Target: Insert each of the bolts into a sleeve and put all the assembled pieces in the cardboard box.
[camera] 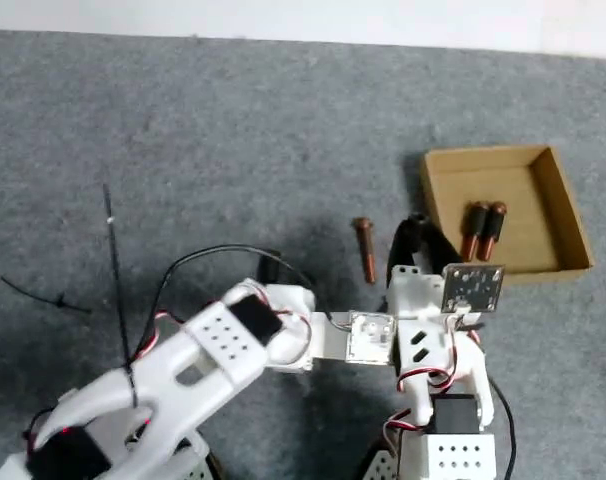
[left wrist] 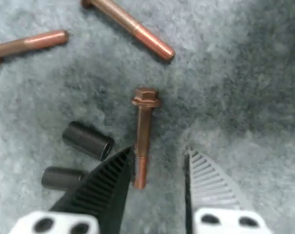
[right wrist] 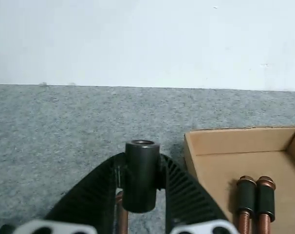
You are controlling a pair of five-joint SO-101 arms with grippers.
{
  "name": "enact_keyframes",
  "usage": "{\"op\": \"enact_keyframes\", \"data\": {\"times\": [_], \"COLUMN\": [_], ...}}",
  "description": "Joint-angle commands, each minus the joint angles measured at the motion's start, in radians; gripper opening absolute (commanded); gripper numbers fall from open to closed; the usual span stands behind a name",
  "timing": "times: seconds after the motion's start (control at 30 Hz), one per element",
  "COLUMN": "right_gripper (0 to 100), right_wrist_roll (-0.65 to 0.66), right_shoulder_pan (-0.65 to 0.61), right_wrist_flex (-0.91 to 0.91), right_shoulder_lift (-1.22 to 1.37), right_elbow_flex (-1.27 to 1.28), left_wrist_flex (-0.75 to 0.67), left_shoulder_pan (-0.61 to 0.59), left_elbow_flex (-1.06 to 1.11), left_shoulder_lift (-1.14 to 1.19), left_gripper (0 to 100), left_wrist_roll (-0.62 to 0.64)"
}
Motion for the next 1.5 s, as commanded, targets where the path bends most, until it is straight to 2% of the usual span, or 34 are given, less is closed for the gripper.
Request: {"op": "enact_keyframes", "data": {"times": [0.0,0.43,0.8,1.47], "right_gripper": [0.5,0.5,0.5,0.5], "right_wrist_roll": [0.012,0.012,0.012,0.005], "right_shoulder_pan": [0.007,0.007,0.010,0.317], "right_wrist_flex": [-0.004,-0.004,-0.004,-0.001], "right_shoulder_lift": [-0.022,-0.022,-0.022,-0.022], "right_elbow_flex": [0.101,0.101,0.097,0.104], "left_wrist_flex": [0.003,-0.028,-0.028,0.018], "left_shoulder_pan": [0.013,0.013,0.021,0.050], "left_elbow_flex": [-0.102,-0.280,-0.283,-0.252], "left_shoulder_lift": [0.114,0.433,0.430,0.292], "left_gripper": [16,16,16,16], "left_wrist_roll": [-0.012,-0.014,-0.009,-0.006]}}
